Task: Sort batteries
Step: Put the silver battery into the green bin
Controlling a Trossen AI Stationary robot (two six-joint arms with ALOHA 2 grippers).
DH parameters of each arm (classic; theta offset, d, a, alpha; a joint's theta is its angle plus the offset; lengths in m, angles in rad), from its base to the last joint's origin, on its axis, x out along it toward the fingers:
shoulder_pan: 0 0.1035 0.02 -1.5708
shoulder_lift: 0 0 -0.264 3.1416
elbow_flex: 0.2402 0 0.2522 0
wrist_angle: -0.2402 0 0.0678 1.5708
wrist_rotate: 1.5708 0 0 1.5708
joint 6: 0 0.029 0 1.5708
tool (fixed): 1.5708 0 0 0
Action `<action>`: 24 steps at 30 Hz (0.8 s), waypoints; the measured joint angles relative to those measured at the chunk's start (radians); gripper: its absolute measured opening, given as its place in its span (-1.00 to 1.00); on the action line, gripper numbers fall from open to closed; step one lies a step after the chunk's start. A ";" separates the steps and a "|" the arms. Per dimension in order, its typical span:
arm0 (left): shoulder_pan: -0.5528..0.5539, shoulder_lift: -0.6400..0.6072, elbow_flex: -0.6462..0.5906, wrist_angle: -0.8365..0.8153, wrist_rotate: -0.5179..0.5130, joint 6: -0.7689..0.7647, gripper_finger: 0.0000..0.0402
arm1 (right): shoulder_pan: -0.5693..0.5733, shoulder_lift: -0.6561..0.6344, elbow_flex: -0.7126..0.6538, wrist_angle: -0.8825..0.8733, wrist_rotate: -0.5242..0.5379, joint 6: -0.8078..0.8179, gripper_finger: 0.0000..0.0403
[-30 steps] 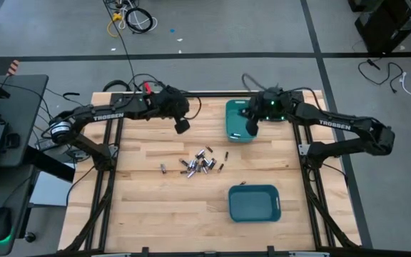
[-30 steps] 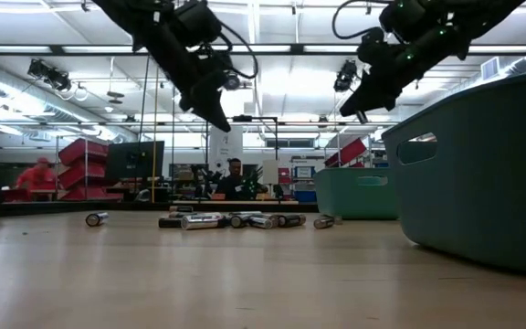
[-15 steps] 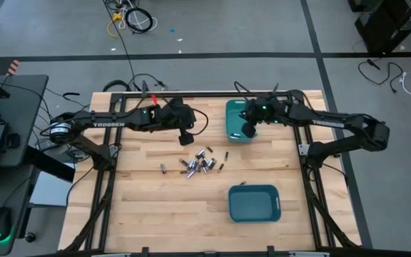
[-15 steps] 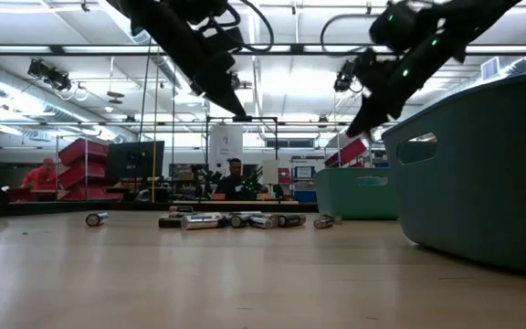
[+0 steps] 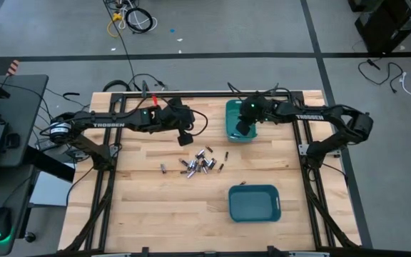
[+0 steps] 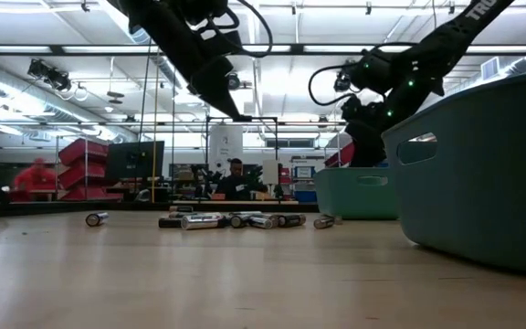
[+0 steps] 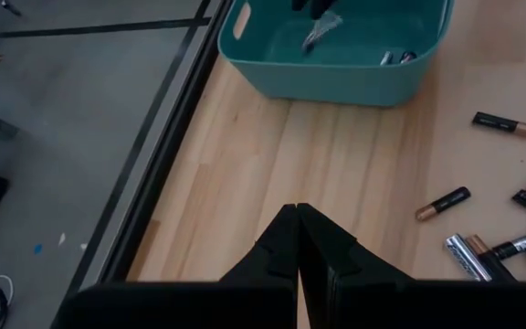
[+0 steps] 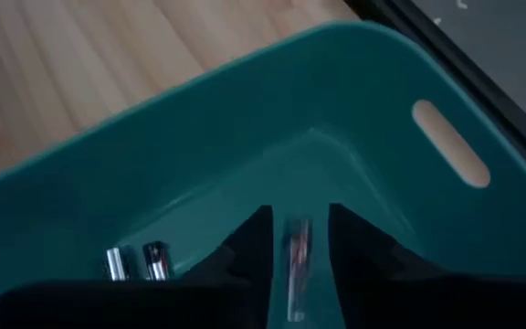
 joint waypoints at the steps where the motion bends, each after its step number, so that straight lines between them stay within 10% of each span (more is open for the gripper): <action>1: 0.000 0.000 0.000 -0.005 0.000 0.000 -0.98 | 0.000 -0.004 0.000 0.003 0.000 0.000 -0.49; 19: 0.076 0.000 -0.057 -0.216 -0.325 -0.120 -0.98 | 0.101 -0.395 0.000 0.012 0.000 -0.062 -0.49; 24: 0.149 0.000 -0.103 -0.272 0.230 -0.045 -0.99 | 0.174 -0.476 0.000 0.006 -0.001 -0.053 -0.49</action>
